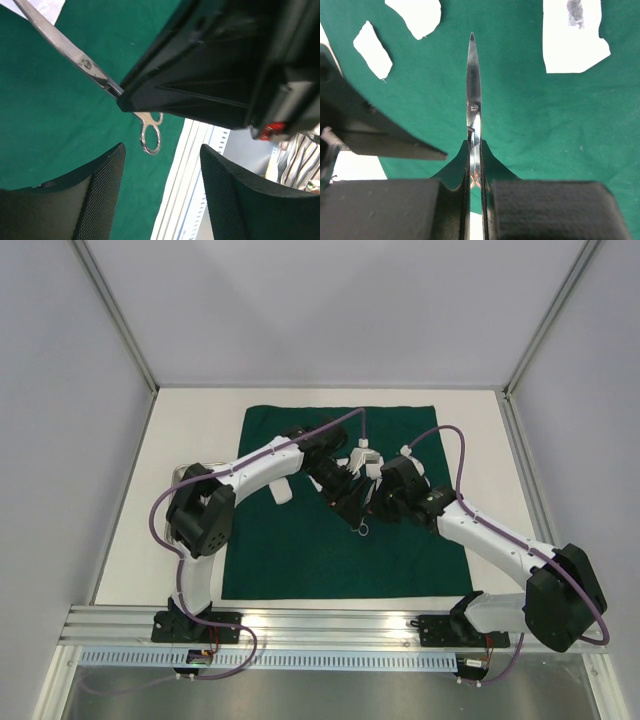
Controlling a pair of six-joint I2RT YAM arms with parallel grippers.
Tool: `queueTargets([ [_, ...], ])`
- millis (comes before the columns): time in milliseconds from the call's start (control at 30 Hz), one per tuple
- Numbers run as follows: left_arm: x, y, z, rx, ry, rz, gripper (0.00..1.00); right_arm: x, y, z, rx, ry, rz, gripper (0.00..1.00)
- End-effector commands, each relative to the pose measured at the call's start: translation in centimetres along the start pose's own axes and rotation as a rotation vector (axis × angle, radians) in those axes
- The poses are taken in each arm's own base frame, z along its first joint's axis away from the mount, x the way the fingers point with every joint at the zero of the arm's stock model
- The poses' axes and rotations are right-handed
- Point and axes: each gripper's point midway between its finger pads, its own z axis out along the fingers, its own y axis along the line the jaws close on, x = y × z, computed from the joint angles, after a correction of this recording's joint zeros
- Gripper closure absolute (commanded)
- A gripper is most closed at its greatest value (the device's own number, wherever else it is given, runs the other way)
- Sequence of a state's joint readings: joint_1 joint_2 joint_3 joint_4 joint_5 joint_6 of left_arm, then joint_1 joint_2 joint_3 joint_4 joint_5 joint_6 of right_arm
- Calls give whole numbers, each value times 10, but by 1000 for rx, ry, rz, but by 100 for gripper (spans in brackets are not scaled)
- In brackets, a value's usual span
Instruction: Prepare the surgical pack
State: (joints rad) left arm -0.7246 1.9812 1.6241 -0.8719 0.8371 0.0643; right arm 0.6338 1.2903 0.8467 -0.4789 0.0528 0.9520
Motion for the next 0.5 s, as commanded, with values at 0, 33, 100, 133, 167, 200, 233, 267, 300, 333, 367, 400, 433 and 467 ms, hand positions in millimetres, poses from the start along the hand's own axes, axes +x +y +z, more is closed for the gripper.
queueTargets([
  [0,-7,0,3,8,-23,-3,30,-7,18,-5,-73,-30,27,100],
  [33,-7,2,4,0,-25,1,31,-8,19,-5,-78,-30,30,99],
  [100,-7,6,4,-20,-23,13,32,-7,20,-4,-80,-24,36,100],
  [133,-7,7,3,-26,-23,16,34,-7,21,-4,-83,-23,35,100],
  [167,-5,8,4,-29,-19,12,35,-6,21,-4,-87,-19,37,100],
  [200,-4,9,5,-28,-15,11,37,-6,21,-4,-85,-18,39,99],
  [233,-3,8,6,-19,-12,4,41,-6,22,-4,-87,-18,39,100],
  [267,-3,7,7,-11,-12,-1,43,-6,22,-4,-89,-19,40,100],
  [300,-1,5,7,2,-9,-5,45,-7,22,-4,-88,-20,40,100],
  [333,0,4,7,10,-6,-8,49,-7,22,-4,-89,-22,41,100],
  [367,1,3,7,15,-3,-10,50,-8,23,-5,-90,-22,44,100],
  [400,2,1,6,21,-2,-12,50,-8,23,-4,-90,-22,43,100],
  [433,2,0,5,21,0,-16,52,-8,22,-5,-89,-25,44,100],
  [467,2,-1,5,23,-1,-15,53,-9,22,-5,-86,-25,43,99],
])
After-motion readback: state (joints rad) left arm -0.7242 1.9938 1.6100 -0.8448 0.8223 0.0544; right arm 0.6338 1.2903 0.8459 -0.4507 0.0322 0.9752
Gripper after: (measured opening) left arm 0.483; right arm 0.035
